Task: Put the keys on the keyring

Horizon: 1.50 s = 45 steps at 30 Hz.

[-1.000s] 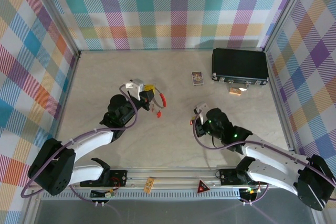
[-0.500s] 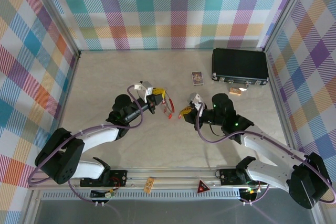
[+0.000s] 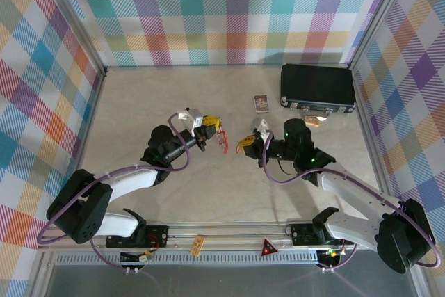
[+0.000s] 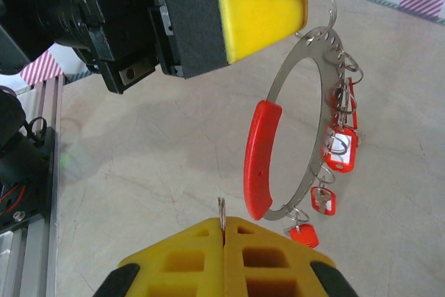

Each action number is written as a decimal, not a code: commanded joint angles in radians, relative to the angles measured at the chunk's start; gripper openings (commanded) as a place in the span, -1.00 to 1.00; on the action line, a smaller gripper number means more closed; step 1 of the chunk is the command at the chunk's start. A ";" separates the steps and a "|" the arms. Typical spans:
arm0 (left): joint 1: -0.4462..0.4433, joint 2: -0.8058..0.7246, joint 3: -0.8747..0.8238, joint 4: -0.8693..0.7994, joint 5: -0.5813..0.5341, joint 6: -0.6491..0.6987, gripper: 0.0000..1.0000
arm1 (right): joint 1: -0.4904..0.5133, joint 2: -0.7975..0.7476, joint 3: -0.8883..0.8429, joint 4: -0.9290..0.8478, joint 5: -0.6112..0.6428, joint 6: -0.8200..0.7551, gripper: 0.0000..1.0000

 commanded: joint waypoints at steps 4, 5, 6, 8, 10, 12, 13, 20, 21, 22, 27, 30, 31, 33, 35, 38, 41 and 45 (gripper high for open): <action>-0.011 0.018 0.016 0.019 0.023 0.046 -1.00 | -0.007 -0.048 -0.024 0.069 0.039 -0.002 -1.00; -0.014 0.022 0.016 0.019 0.026 0.055 -1.00 | -0.007 -0.057 -0.031 0.070 0.058 -0.003 -1.00; -0.020 0.023 0.016 0.017 0.027 0.070 -1.00 | -0.007 -0.068 -0.037 0.079 0.088 -0.003 -1.00; -0.031 0.019 0.019 -0.005 0.025 0.087 -1.00 | -0.007 -0.088 -0.054 0.101 0.130 -0.003 -1.00; -0.042 0.008 0.023 -0.041 0.026 0.108 -1.00 | -0.007 -0.105 -0.061 0.113 0.161 -0.003 -1.00; -0.060 -0.006 0.024 -0.068 0.019 0.147 -1.00 | -0.007 -0.114 -0.054 0.098 0.173 -0.029 -1.00; -0.071 -0.016 0.022 -0.078 0.012 0.171 -1.00 | -0.007 -0.116 -0.049 0.090 0.175 -0.041 -1.00; -0.090 -0.030 0.001 0.000 0.056 0.288 -1.00 | -0.007 -0.118 -0.043 0.104 0.130 -0.075 -1.00; -0.090 -0.027 0.002 0.004 0.063 0.310 -1.00 | -0.006 -0.119 -0.041 0.107 0.135 -0.081 -1.00; -0.090 -0.028 0.008 0.001 0.073 0.334 -1.00 | -0.006 -0.118 -0.038 0.108 0.137 -0.088 -1.00; -0.090 -0.023 0.035 -0.008 0.136 0.438 -1.00 | -0.004 -0.131 -0.035 0.139 0.160 -0.129 -1.00; -0.090 -0.014 0.046 -0.004 0.183 0.481 -1.00 | -0.001 -0.130 -0.007 0.085 0.175 -0.170 -1.00; -0.090 -0.014 0.052 -0.013 0.193 0.485 -1.00 | 0.000 -0.130 0.006 0.055 0.180 -0.181 -1.00; -0.090 -0.013 0.057 -0.012 0.205 0.499 -1.00 | 0.001 -0.131 0.019 0.030 0.181 -0.197 -1.00; -0.090 -0.004 0.051 0.020 0.213 0.512 -1.00 | 0.011 -0.136 0.019 0.021 0.188 -0.234 -1.00; -0.090 0.013 0.035 0.089 0.196 0.538 -1.00 | 0.037 -0.150 0.028 -0.008 0.235 -0.301 -1.00; -0.090 0.039 0.036 0.124 0.198 0.578 -1.00 | 0.056 -0.153 0.061 -0.071 0.279 -0.365 -1.00; -0.089 0.114 0.008 0.303 0.193 0.585 -1.00 | 0.069 -0.152 0.107 -0.173 0.335 -0.465 -1.00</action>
